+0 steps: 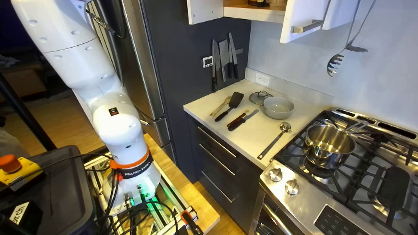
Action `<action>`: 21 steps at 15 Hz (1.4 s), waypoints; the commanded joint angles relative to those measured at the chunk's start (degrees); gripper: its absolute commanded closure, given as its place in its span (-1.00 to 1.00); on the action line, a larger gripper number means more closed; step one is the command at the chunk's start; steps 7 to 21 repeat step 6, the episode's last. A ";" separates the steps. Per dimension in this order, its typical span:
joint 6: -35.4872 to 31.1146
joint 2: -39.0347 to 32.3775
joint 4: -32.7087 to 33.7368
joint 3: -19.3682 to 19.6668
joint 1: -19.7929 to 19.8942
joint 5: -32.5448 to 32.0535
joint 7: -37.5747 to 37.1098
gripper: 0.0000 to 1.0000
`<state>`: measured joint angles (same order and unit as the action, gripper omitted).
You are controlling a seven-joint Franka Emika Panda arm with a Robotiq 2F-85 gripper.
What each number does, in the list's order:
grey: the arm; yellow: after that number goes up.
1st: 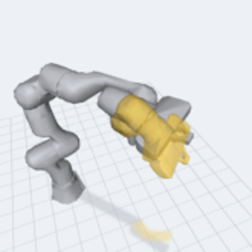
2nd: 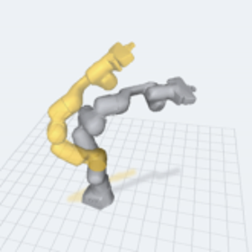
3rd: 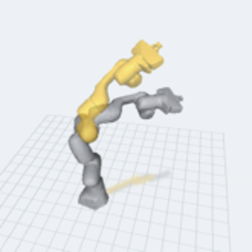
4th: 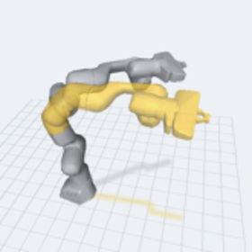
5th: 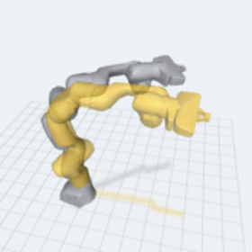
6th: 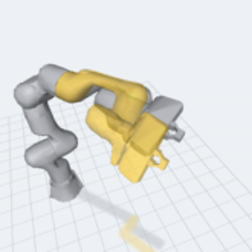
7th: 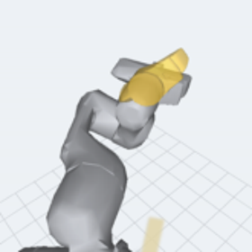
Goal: Flip the container over on the shelf
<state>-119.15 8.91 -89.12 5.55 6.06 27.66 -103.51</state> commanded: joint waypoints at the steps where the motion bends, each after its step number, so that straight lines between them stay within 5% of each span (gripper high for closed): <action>1: 0.09 3.67 -4.06 -0.51 -0.07 -1.79 -2.48 -1.00; 21: 0.26 1.44 -0.98 -0.02 -0.31 -0.46 -0.87 -1.00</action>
